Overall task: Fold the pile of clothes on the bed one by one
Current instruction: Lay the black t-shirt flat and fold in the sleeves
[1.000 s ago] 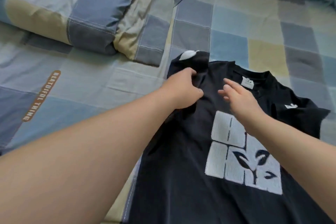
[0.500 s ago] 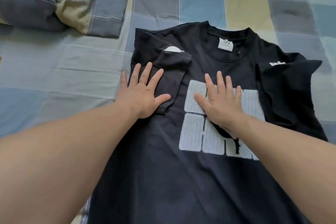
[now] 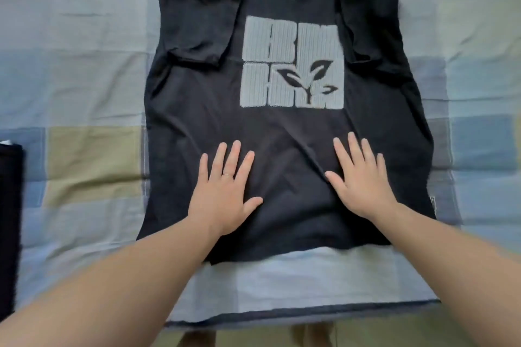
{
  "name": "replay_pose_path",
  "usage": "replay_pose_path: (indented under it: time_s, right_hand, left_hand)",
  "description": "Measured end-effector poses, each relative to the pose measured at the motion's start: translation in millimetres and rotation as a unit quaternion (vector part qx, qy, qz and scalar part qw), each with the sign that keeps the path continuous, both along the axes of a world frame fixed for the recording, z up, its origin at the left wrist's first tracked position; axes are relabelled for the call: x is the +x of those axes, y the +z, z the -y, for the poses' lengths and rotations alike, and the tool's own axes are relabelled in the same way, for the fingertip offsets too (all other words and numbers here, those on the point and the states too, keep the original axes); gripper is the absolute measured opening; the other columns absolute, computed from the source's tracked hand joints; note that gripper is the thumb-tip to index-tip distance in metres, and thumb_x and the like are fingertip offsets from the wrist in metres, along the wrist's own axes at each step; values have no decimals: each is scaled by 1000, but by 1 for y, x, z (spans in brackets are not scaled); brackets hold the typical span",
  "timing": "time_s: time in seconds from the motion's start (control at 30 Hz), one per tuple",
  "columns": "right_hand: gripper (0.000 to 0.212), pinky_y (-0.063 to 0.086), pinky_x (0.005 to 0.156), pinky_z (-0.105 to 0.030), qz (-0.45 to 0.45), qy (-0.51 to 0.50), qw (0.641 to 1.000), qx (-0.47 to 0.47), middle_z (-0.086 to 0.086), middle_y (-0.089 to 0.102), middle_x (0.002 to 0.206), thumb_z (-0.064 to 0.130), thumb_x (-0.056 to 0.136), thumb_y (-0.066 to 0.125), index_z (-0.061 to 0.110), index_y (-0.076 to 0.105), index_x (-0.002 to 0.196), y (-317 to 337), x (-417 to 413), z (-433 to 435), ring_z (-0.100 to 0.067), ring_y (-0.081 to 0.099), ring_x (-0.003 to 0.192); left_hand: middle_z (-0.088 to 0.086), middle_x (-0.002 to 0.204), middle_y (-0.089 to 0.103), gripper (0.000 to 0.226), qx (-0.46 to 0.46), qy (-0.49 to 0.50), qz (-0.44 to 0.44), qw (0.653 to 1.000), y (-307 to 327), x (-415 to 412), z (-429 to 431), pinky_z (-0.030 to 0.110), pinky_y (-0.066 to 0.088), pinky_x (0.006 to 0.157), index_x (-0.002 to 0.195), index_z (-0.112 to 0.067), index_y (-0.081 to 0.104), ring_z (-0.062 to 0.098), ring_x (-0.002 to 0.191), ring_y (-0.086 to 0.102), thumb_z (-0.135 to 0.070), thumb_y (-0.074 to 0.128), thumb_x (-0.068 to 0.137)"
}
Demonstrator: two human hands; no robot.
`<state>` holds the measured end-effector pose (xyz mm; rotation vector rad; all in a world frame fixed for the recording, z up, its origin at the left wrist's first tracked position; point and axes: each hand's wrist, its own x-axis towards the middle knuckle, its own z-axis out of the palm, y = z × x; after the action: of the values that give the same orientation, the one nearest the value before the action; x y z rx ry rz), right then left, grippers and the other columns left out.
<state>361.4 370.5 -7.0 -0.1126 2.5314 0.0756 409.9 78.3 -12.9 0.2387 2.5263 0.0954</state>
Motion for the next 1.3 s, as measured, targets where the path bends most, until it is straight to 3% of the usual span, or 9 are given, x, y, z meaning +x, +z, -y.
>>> replay_pose_path:
  time_s: [0.2, 0.3, 0.4, 0.63, 0.73, 0.83, 1.07, 1.17, 1.3]
  right_hand:
    - [75, 7, 119, -66, 15, -68, 998, 10, 6, -17, 167, 66, 98, 27, 39, -6, 159, -3, 82, -62, -25, -11, 154]
    - [77, 7, 114, -72, 13, -114, 993, 16, 5, -19, 167, 75, 94, 26, 45, -7, 156, -4, 89, -79, -26, -14, 154]
    - [80, 5, 114, -72, 28, -235, 971, -29, 4, -23, 166, 84, 88, 28, 52, -2, 155, 5, 103, -97, -28, -18, 153]
    - [72, 33, 111, -50, -106, -438, 884, -125, -11, 32, 155, 46, 97, 58, 19, 24, 155, 17, 112, -120, -38, 38, 136]
    - [49, 48, 98, -42, -70, -536, 820, -190, -10, 56, 129, 29, 92, 69, 12, 44, 131, 18, 111, -126, -32, 57, 112]
    - [30, 56, 93, -52, -52, -591, 769, -238, -10, 68, 115, 27, 87, 73, 12, 61, 110, 18, 112, -129, -34, 65, 103]
    - [20, 60, 73, -32, -48, -647, 685, -330, -10, 64, 117, 11, 98, 62, 11, 57, 118, 48, 123, -111, -26, 70, 90]
    - [9, 58, 65, -28, -61, -666, 658, -347, -10, 66, 118, 10, 98, 61, 17, 55, 100, 70, 128, -101, -22, 72, 81]
    - [12, 56, 68, -27, -79, -677, 629, -374, -7, 67, 116, 10, 98, 62, 18, 56, 105, 114, 142, -85, -20, 71, 78]
  left_hand:
    - [1, 169, -13, 89, -3, 29, -44, 999, 2, 74, -2, 55, 3, 124, 161, -31, -2, 31, 155, -11, -72, 39, 93]
    - [3, 170, -1, 89, -49, 200, -61, 977, 6, 98, 7, 58, 4, 120, 159, -39, 10, 38, 153, 0, -77, 45, 86]
    - [5, 169, -5, 91, -57, 475, 1, 878, 15, 123, 1, 58, 7, 121, 159, -40, 5, 39, 153, 0, -75, 50, 88]
    - [8, 151, 40, 80, 123, 704, -95, 693, 8, 130, 24, 47, 38, 112, 145, -20, 34, 34, 133, 45, -37, 80, 82]
    - [6, 150, 35, 82, 50, 722, -67, 687, 9, 126, 27, 50, 36, 111, 139, -17, 38, 35, 131, 43, -43, 84, 75]
    - [2, 150, 32, 87, 46, 722, -67, 687, 17, 126, 30, 47, 36, 109, 142, -16, 34, 34, 129, 42, -39, 85, 75]
    - [5, 116, 71, 33, 274, 798, -13, 536, 27, 135, 57, 41, 56, 95, 113, -17, 63, 25, 101, 69, -22, 80, 85]
    - [3, 119, 70, 36, 346, 823, 35, 450, 47, 137, 71, 40, 61, 83, 125, -19, 59, 22, 99, 71, -21, 72, 92]
    - [5, 115, 70, 38, 403, 816, 38, 413, 84, 147, 86, 32, 59, 55, 135, -15, 49, 20, 86, 74, -16, 63, 99]
